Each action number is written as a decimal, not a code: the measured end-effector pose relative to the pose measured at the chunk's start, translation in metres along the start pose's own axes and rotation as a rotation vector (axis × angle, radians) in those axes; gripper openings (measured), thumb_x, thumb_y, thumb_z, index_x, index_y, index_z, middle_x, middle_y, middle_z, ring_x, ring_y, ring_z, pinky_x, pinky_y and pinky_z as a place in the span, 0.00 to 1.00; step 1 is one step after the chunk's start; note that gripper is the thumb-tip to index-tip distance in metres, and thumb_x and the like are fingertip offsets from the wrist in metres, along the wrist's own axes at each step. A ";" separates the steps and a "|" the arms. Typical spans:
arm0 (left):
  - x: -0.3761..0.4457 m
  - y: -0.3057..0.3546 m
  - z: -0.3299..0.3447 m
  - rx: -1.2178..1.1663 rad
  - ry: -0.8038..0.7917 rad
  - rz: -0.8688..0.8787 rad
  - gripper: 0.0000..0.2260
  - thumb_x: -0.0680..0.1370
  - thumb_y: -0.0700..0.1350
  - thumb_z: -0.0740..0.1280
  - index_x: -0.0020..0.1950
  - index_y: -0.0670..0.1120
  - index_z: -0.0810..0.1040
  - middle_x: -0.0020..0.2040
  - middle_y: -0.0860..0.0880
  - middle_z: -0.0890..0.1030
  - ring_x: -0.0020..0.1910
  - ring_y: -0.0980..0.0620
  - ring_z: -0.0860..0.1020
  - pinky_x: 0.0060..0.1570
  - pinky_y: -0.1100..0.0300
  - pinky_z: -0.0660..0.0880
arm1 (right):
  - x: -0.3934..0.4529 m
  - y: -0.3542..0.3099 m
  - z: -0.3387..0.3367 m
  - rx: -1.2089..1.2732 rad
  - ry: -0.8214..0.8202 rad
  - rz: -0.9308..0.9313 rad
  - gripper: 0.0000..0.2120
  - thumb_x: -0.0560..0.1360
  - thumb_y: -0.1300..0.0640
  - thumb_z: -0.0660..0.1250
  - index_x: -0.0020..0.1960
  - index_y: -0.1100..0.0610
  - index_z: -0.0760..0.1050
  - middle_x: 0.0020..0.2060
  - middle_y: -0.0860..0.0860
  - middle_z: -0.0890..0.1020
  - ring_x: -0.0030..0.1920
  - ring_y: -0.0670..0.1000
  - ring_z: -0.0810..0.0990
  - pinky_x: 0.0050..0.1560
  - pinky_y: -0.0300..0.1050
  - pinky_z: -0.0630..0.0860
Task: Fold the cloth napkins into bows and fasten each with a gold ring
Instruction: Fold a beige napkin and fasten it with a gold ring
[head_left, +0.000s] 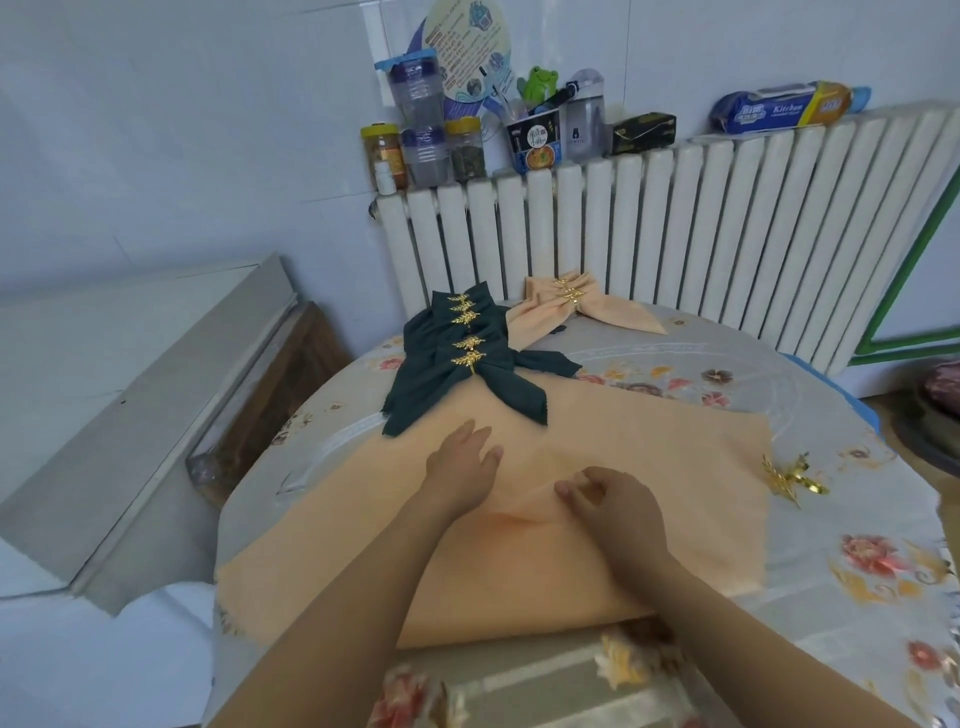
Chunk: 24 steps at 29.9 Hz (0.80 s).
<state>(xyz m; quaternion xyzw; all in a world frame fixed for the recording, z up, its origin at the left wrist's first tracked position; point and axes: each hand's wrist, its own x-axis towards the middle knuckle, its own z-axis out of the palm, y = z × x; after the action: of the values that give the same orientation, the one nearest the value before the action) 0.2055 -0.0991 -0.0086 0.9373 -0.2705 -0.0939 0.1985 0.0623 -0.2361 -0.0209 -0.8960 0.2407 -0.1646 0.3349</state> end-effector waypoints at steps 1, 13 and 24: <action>0.004 0.001 0.000 0.063 -0.013 -0.005 0.23 0.83 0.52 0.50 0.77 0.47 0.55 0.78 0.48 0.51 0.76 0.50 0.50 0.73 0.50 0.50 | -0.003 0.000 0.003 -0.038 -0.008 -0.041 0.14 0.76 0.47 0.65 0.55 0.55 0.80 0.54 0.50 0.82 0.60 0.53 0.76 0.59 0.43 0.67; 0.163 -0.014 0.021 0.217 -0.060 -0.043 0.25 0.82 0.56 0.44 0.78 0.54 0.41 0.78 0.51 0.38 0.76 0.48 0.38 0.71 0.41 0.42 | 0.100 0.010 0.062 -0.090 0.111 -0.181 0.06 0.70 0.57 0.73 0.47 0.54 0.83 0.44 0.48 0.82 0.49 0.55 0.75 0.48 0.47 0.69; 0.188 -0.018 0.013 0.193 -0.057 -0.076 0.24 0.82 0.56 0.44 0.78 0.55 0.43 0.78 0.51 0.40 0.77 0.48 0.41 0.71 0.38 0.46 | 0.105 -0.004 0.077 -0.404 0.159 -0.312 0.17 0.48 0.60 0.81 0.26 0.51 0.74 0.24 0.46 0.75 0.27 0.51 0.74 0.27 0.41 0.70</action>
<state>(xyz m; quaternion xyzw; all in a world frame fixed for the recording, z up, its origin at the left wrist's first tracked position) 0.3670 -0.1920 -0.0406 0.9587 -0.2479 -0.1013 0.0957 0.1855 -0.2508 -0.0597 -0.9552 0.1531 -0.2328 0.0995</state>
